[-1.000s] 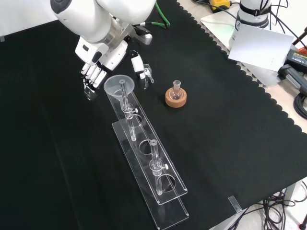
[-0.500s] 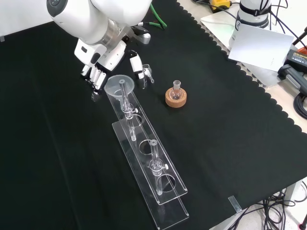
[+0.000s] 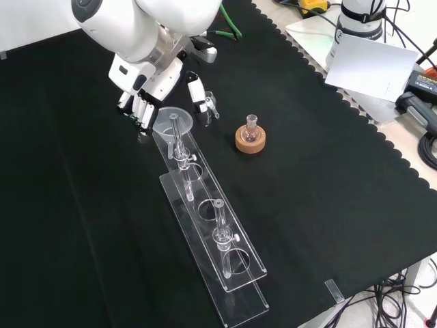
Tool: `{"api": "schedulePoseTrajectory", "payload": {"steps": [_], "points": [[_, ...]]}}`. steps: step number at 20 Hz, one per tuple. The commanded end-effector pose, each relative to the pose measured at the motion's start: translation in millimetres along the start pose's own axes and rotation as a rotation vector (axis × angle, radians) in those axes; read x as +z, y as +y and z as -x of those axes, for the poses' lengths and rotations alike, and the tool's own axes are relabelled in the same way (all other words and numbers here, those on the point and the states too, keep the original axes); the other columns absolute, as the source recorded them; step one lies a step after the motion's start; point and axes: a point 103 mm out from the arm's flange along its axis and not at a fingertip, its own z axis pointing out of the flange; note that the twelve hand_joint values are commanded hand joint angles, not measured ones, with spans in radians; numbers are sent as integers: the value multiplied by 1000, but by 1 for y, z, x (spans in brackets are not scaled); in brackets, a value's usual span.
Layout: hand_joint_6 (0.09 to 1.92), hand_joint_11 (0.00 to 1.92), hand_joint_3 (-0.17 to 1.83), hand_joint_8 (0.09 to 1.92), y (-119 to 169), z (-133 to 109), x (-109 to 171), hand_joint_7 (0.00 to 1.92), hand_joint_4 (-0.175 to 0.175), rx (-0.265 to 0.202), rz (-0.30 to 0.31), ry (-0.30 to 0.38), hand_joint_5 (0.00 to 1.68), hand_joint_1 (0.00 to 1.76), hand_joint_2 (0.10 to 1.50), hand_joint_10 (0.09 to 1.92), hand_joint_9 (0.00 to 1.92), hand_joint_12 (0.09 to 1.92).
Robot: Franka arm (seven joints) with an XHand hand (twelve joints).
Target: Pick up the funnel from the transparent funnel stand.
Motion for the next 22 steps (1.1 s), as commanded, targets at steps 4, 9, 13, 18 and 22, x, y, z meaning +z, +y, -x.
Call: {"api": "schedulePoseTrajectory", "payload": {"steps": [4, 9, 13, 18, 22], "points": [[87, 62, 73, 525, 4, -5, -1, 674, 9, 1, -4, -15, 481, 734, 651, 534, 637, 1508], [87, 83, 87, 492, -1, -2, -3, 627, 9, 0, 2, -5, 489, 738, 649, 512, 639, 1492], [87, 75, 95, 468, -10, 0, -9, 557, 8, -8, 24, -10, 453, 729, 649, 499, 606, 1491], [87, 60, 169, 494, -19, -3, -9, 439, -1, -20, 45, -25, 379, 706, 613, 543, 527, 1502], [87, 48, 300, 532, -21, -6, -4, 309, -10, -23, 44, -27, 290, 689, 543, 613, 427, 1510]]}}
